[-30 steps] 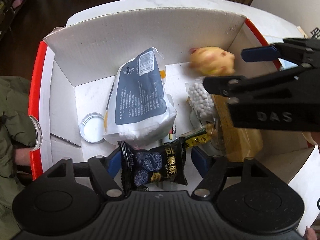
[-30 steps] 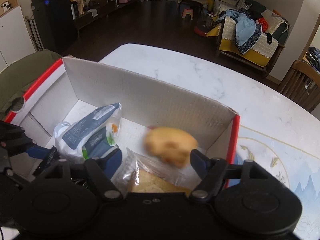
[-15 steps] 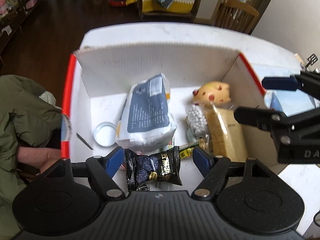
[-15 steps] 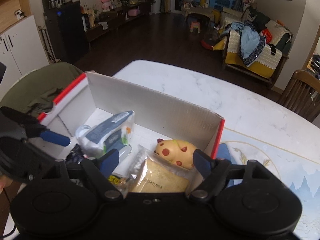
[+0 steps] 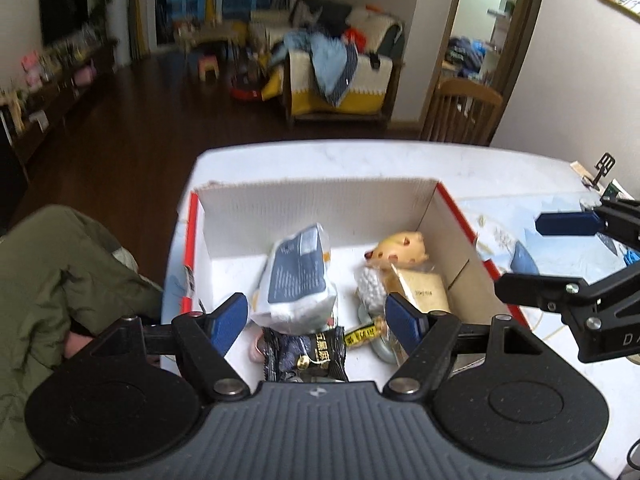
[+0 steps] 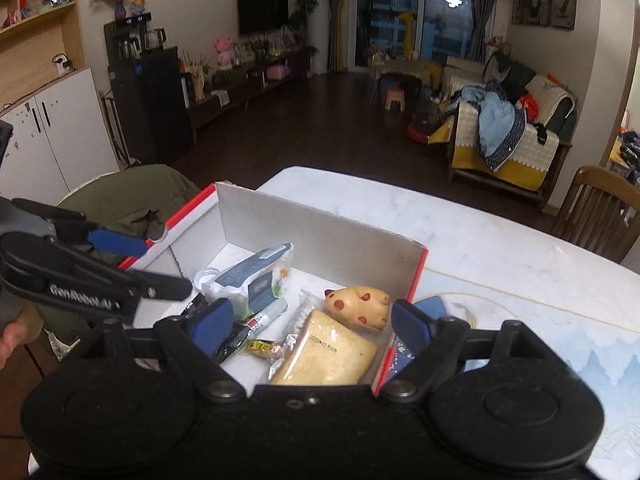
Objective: Organize objects
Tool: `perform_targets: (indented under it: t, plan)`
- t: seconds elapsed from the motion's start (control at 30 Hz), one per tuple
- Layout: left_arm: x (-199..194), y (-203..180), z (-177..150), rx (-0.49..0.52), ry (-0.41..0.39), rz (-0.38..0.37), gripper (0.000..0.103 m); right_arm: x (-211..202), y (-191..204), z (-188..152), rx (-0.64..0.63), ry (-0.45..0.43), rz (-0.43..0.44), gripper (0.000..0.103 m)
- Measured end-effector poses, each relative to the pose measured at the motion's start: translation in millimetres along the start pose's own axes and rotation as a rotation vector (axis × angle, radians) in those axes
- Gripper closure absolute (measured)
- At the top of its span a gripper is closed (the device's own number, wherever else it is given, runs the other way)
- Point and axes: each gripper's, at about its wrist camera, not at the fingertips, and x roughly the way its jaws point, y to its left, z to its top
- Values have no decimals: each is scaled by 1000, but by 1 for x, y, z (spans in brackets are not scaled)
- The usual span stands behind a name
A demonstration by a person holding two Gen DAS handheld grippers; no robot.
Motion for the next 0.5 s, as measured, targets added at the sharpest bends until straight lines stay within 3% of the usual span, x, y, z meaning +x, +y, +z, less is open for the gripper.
perform_targets:
  t: [0.17,0.23,0.4,0.5]
  plan:
    - [-21,-6,-6,12,-59,2,27,-14,5,-16,10,-43,-22,10]
    - [-26,-8,-9,6,-80,-3,20,-19,6,-22,20,-69,-26,7]
    - [-34,-15,-18,4,-107,6,18,-31,3,-34,61,-113,-10,0]
    - [-35,-18,-24,0,-110,3,8,-39,3,-40,72,-133,2,0]
